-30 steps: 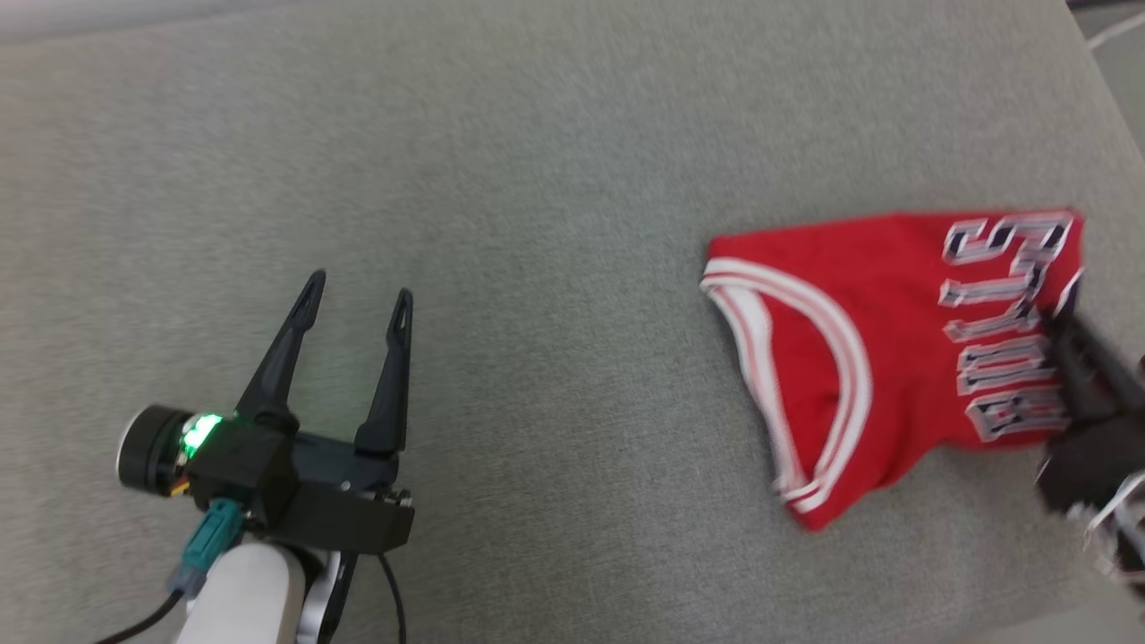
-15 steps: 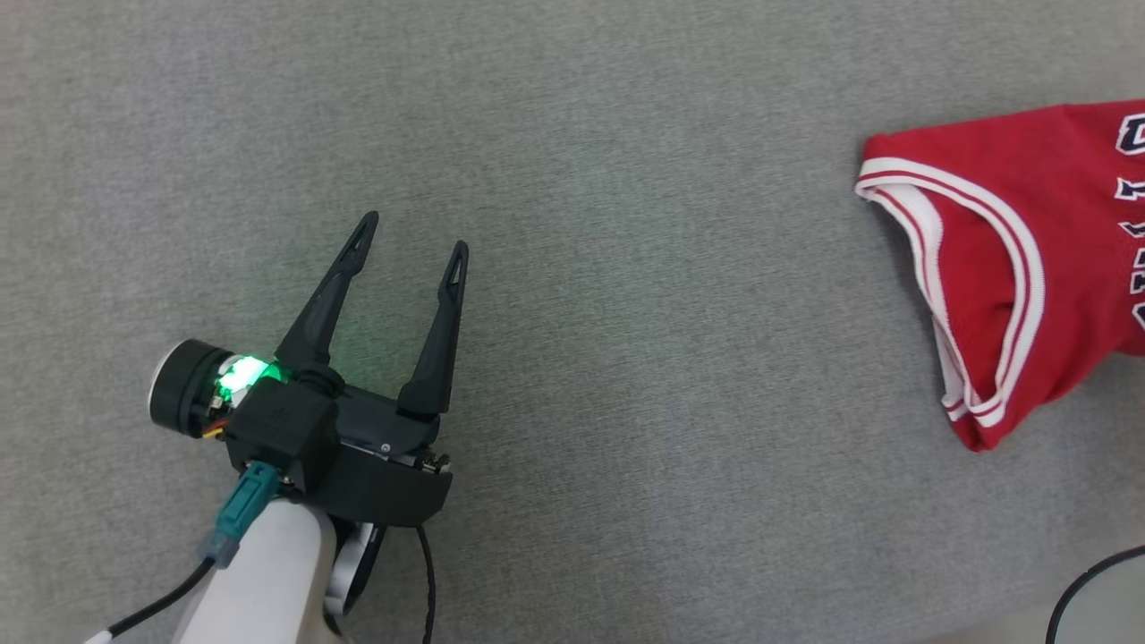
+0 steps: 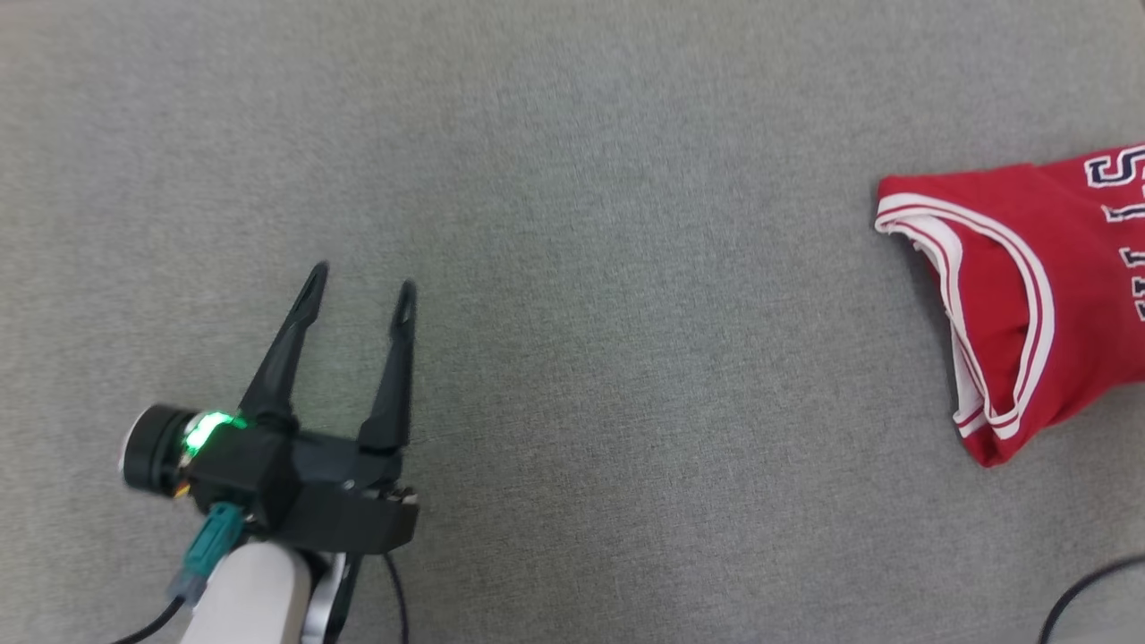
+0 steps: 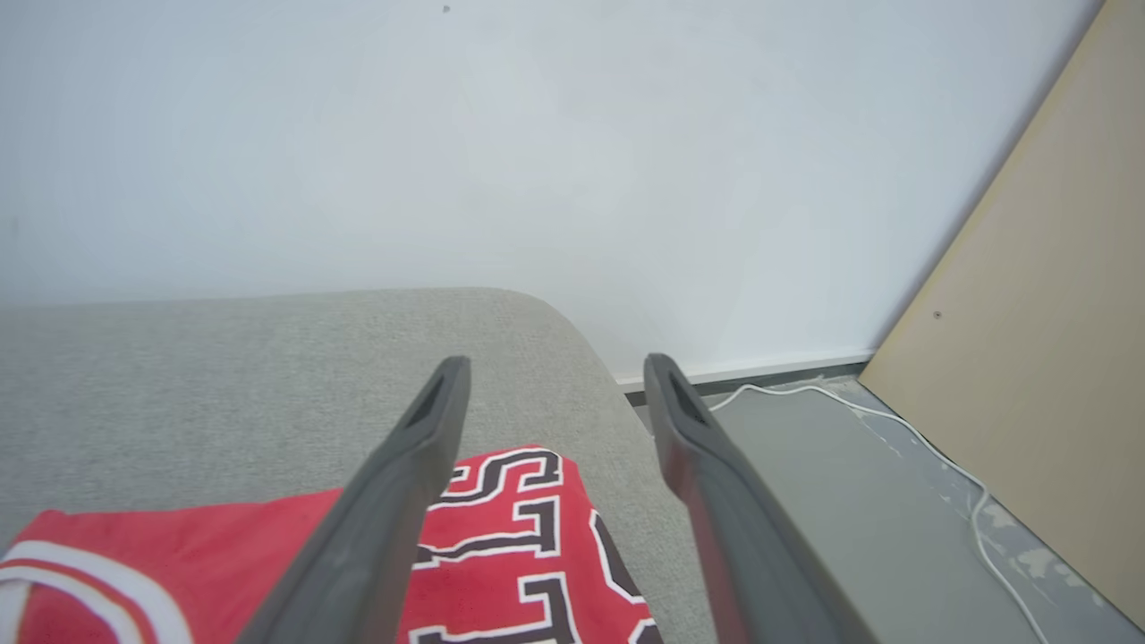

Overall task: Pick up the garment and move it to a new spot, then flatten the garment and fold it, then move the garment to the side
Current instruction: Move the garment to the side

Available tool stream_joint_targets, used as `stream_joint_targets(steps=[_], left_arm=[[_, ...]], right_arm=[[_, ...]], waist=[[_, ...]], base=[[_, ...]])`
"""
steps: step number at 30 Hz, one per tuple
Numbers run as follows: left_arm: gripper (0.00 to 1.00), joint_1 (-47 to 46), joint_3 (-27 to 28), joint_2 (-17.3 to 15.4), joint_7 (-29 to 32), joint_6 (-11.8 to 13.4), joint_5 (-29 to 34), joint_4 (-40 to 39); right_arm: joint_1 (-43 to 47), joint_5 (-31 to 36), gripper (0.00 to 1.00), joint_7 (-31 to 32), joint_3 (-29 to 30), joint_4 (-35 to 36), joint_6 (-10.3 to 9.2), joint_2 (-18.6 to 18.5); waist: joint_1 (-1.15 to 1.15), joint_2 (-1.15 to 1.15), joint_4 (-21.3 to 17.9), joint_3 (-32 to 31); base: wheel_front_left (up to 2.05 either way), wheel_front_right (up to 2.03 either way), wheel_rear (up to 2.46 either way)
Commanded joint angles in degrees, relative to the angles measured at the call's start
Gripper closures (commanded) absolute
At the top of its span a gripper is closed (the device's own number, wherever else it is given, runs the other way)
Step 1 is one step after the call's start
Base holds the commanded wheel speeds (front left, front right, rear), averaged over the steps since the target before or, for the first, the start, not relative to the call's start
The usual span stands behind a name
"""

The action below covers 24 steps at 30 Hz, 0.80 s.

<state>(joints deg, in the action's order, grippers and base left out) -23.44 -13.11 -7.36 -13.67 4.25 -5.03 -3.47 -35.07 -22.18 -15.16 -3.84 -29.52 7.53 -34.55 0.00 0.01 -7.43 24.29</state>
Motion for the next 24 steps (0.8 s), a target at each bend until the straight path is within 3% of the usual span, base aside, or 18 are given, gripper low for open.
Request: stream_joint_targets(steps=[1,6,12,18,24], left_arm=[[0.00,1.35,0.48,-0.39,-0.28,0.41,-0.76,0.35],[0.00,4.69,3.15,-1.11,-0.65,1.91,-2.13,0.20],[0.00,7.65,5.41,-2.11,-0.76,3.04,-3.31,-0.68],[0.00,9.67,6.34,-2.66,-0.86,3.39,-4.34,-0.13],[0.00,11.89,5.93,-2.39,-1.05,3.10,-4.92,1.88]], right_arm=[[2.30,0.81,0.00,-0.10,0.71,1.75,-0.08,1.45],[9.39,4.65,0.00,-0.10,3.95,15.99,-0.08,8.54],[15.20,8.31,0.00,0.43,1.98,26.40,-0.08,14.94],[19.07,11.20,0.00,2.64,-2.05,31.62,-0.08,19.29],[23.25,12.11,0.00,3.40,-4.67,31.19,-0.08,22.22]], waist=[[0.00,-0.01,1.33,-2.67],[0.00,-0.01,3.16,-5.58],[0.00,-0.01,5.55,-8.07],[0.00,-0.01,6.98,-10.10],[0.00,-0.01,7.49,-12.77]], base=[[0.00,0.00,0.00],[0.00,0.00,0.00],[0.00,0.00,0.00],[0.00,0.00,0.00],[0.00,0.00,0.00]])
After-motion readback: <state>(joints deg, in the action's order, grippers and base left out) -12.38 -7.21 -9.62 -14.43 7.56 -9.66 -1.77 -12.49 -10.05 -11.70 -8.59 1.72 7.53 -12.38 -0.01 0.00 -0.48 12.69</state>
